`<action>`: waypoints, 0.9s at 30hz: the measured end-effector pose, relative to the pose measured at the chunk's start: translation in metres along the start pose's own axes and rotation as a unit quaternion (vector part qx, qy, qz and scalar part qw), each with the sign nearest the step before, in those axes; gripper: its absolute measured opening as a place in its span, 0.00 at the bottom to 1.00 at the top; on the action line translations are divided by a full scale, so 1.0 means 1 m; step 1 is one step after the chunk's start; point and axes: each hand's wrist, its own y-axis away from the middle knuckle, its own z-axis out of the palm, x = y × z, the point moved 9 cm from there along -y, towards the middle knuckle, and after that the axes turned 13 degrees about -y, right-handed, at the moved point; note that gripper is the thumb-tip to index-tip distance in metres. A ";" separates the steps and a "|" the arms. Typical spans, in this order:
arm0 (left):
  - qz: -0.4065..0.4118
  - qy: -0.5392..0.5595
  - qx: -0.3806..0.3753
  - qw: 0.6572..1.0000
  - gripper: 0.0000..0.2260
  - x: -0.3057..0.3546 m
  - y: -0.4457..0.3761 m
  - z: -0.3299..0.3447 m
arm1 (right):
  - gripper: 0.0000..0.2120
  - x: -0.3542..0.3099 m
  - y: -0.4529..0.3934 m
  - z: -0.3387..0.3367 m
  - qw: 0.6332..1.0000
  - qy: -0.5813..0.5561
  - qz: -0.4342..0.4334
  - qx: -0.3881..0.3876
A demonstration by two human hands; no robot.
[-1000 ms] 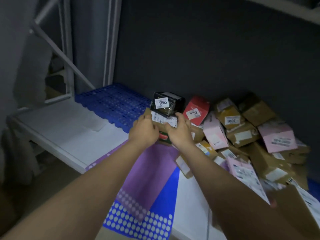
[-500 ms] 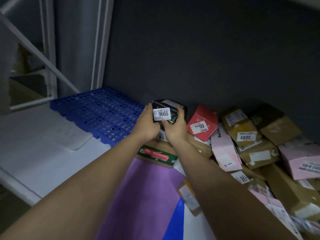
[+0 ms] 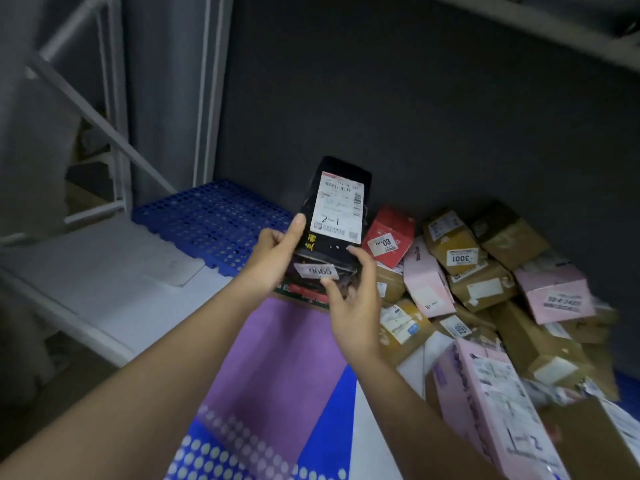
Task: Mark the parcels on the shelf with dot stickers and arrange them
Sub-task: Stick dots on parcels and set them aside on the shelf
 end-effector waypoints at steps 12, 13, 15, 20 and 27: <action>-0.018 0.082 -0.065 0.994 0.18 0.001 0.154 0.009 | 0.22 -0.069 0.117 -0.048 0.939 -0.242 0.243 0.003; -0.016 0.079 -0.072 0.994 0.18 0.002 0.163 0.011 | 0.21 -0.074 0.122 -0.051 0.943 -0.229 0.243 -0.001; -0.016 0.083 -0.088 0.992 0.19 0.003 0.179 0.016 | 0.19 -0.084 0.131 -0.058 0.948 -0.214 0.234 -0.002; -0.021 0.079 -0.123 0.989 0.16 0.000 0.214 0.029 | 0.17 -0.092 0.148 -0.080 0.949 -0.222 0.225 0.008; -0.064 0.060 -0.162 0.983 0.14 -0.026 0.235 0.059 | 0.25 -0.071 0.188 -0.102 0.947 -0.215 0.238 0.018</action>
